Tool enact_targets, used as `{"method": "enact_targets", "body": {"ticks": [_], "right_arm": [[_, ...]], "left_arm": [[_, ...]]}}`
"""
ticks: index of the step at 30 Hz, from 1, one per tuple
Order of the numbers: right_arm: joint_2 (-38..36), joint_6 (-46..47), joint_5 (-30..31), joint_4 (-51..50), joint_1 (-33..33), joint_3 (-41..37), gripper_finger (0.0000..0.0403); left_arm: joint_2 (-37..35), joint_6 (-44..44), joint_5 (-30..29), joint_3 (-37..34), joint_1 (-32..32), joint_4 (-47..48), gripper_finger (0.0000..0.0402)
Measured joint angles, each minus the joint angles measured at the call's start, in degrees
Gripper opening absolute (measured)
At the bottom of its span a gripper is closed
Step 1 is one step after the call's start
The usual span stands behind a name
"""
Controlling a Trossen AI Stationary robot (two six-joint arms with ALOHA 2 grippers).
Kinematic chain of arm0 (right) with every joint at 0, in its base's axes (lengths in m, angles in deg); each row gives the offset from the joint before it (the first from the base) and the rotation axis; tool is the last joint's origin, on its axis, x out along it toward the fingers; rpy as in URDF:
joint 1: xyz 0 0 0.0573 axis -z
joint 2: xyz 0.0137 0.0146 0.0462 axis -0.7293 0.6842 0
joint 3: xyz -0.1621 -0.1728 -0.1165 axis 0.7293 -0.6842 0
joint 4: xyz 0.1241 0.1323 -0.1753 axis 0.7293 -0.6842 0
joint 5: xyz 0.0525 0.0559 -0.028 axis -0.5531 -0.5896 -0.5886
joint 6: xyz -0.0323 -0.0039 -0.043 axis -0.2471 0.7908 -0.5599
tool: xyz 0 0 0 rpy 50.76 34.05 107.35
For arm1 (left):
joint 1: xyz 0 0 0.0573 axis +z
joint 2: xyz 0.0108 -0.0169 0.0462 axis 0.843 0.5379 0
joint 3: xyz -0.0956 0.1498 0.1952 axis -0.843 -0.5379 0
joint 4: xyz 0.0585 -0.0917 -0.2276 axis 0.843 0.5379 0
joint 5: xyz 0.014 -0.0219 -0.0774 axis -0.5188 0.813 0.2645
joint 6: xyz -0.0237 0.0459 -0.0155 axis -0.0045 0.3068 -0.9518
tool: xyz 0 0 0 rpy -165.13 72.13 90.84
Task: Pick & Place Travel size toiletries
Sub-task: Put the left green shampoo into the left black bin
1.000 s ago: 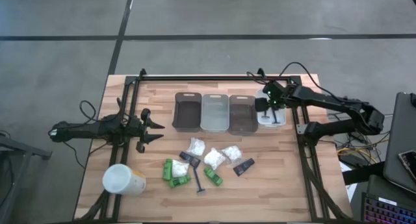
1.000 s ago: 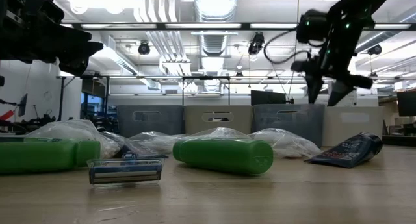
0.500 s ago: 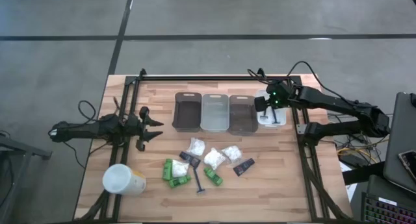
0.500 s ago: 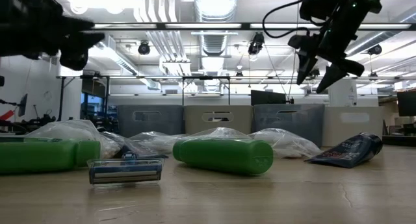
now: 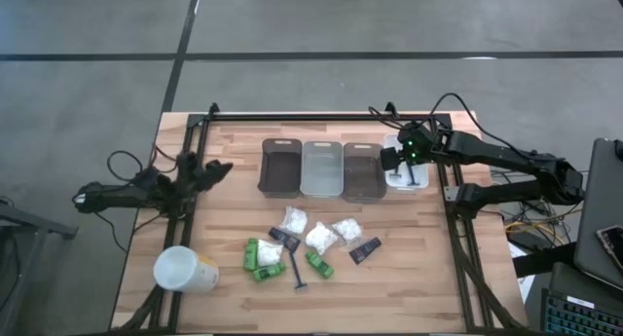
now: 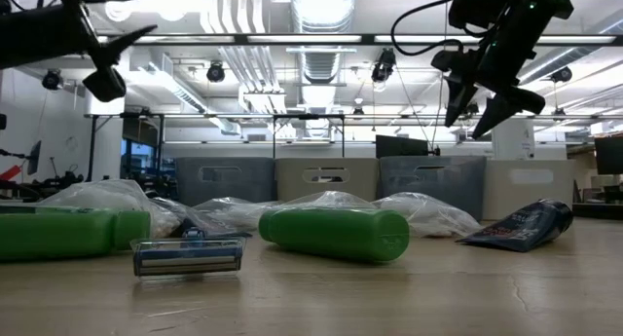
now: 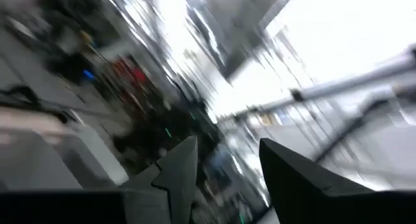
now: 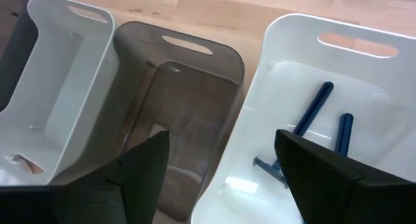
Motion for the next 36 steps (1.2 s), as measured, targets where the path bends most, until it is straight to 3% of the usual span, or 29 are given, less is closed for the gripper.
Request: {"method": "enact_targets", "body": {"ticks": [6, 10, 15, 23, 30, 36], "right_arm": [[0.0, 0.0, -0.2, 0.0, 0.0, 0.0, 0.025], [0.0, 0.5, -0.4, 0.0, 0.0, 0.0, 0.0245], [0.0, 0.5, -0.4, 0.0, 0.0, 0.0, 0.0262], [0.0, 0.8, -0.7, -0.1, 0.0, 0.0, 0.0303], [0.0, 1.3, -0.8, -0.6, 0.0, 0.0, 0.0335], [0.0, 1.0, -1.0, -0.9, 0.0, 0.0, 0.036]], "left_arm": [[0.0, -4.5, -12.1, 0.0, 0.0, 0.3, 0.0172], [1.5, -13.2, -12.5, 2.8, -0.1, 8.3, 0.0168], [10.4, -22.6, -6.2, 13.6, -0.2, 32.4, 0.0156], [36.1, -19.2, 9.5, 36.1, -0.9, 65.3, 0.0134], [54.8, -14.3, 16.7, 44.4, -5.6, 70.4, 0.0134], [66.1, -22.1, 26.0, 44.9, -12.9, 70.4, 0.0182]]}}
